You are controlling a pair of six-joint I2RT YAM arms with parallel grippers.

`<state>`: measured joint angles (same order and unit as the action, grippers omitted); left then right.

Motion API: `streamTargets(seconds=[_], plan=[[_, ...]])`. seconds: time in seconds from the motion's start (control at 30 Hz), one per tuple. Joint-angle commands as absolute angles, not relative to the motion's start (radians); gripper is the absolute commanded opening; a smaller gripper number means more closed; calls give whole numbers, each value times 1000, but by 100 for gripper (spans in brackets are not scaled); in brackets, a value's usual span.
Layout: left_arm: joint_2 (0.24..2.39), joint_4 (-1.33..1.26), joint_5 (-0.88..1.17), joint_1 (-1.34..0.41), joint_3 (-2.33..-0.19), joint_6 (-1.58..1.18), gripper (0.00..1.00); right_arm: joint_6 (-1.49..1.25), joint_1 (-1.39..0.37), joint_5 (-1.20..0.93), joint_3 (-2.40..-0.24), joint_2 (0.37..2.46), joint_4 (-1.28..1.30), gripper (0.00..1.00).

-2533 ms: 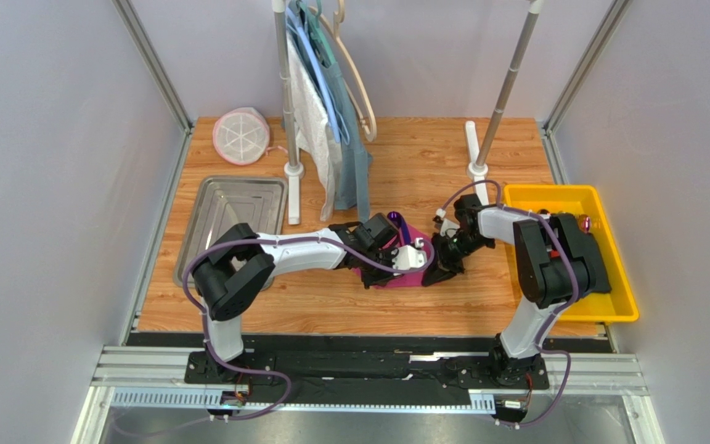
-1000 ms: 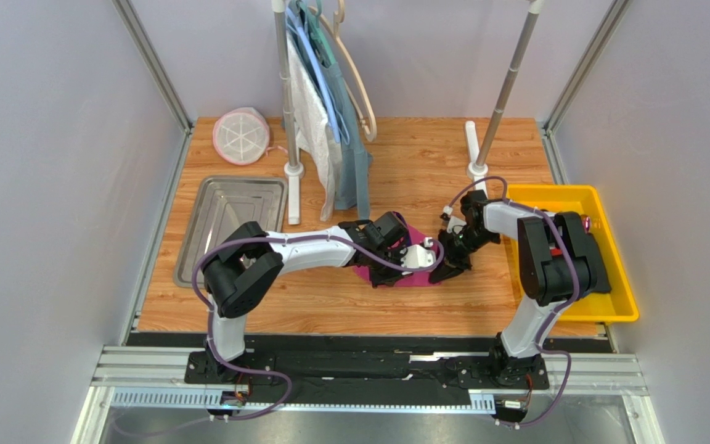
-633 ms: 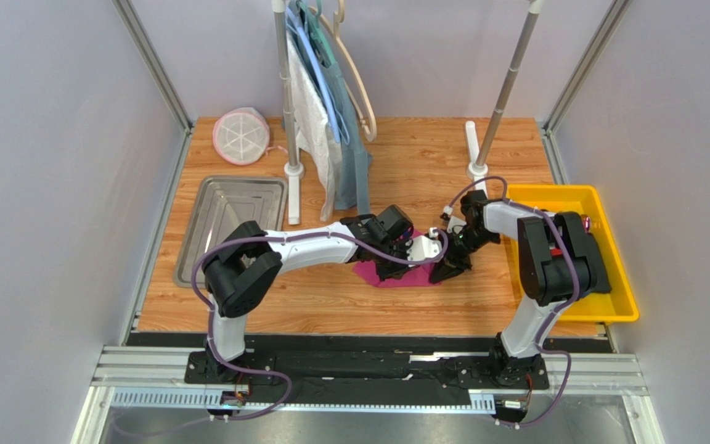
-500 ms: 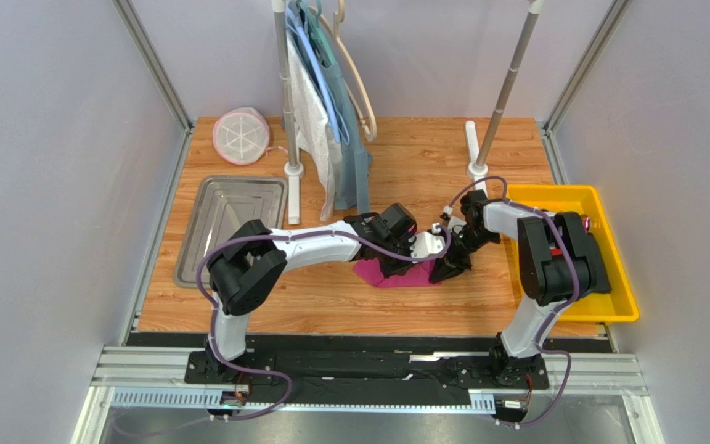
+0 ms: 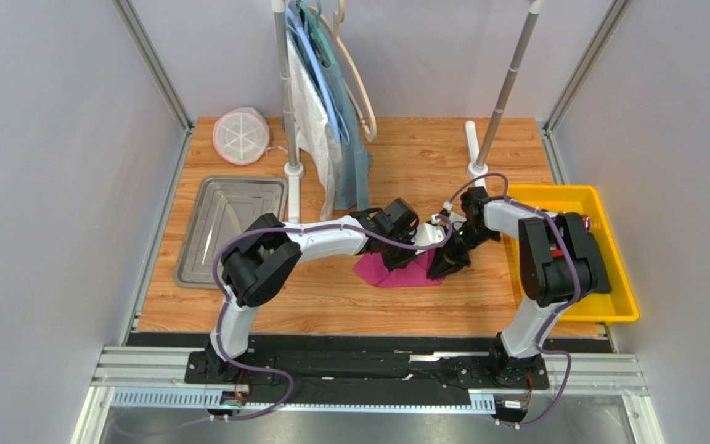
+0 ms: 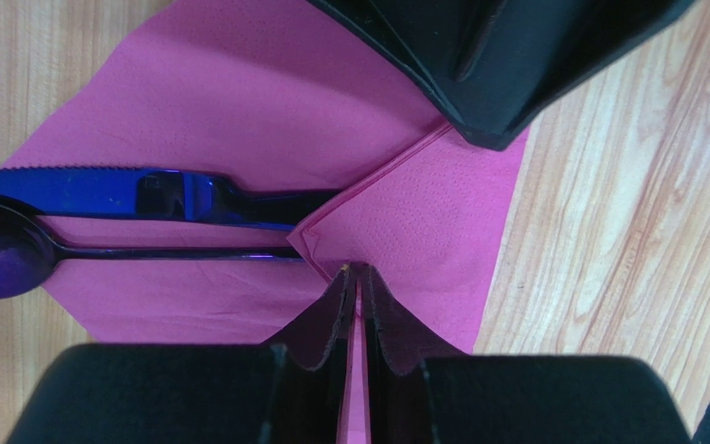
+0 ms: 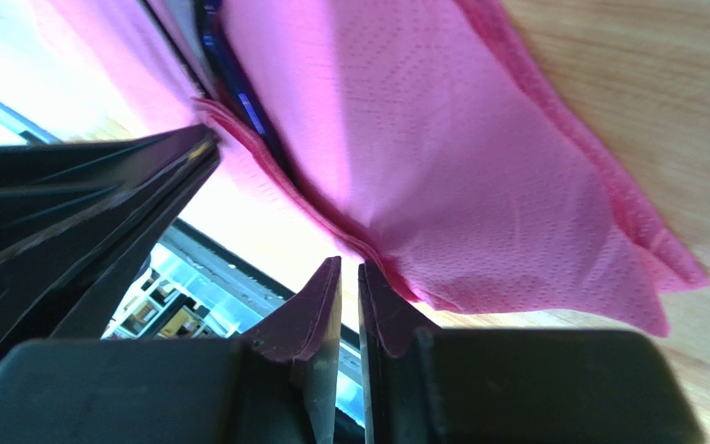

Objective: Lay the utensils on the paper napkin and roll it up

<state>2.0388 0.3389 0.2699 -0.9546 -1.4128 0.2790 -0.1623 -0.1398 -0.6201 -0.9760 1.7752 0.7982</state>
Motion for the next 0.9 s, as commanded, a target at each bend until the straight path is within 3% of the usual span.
streamTargets(seconds=[0.0, 0.23, 0.87], plan=[[2052, 322, 282, -950, -1447, 252, 13, -195, -146, -701, -1002, 1712, 755, 17], [2051, 318, 288, -950, -1447, 250, 13, -252, -179, -733, -1014, 1736, 709, 17], [2026, 308, 310, -939, -1439, 212, 15, -255, -189, -583, -1012, 1853, 679, 13]])
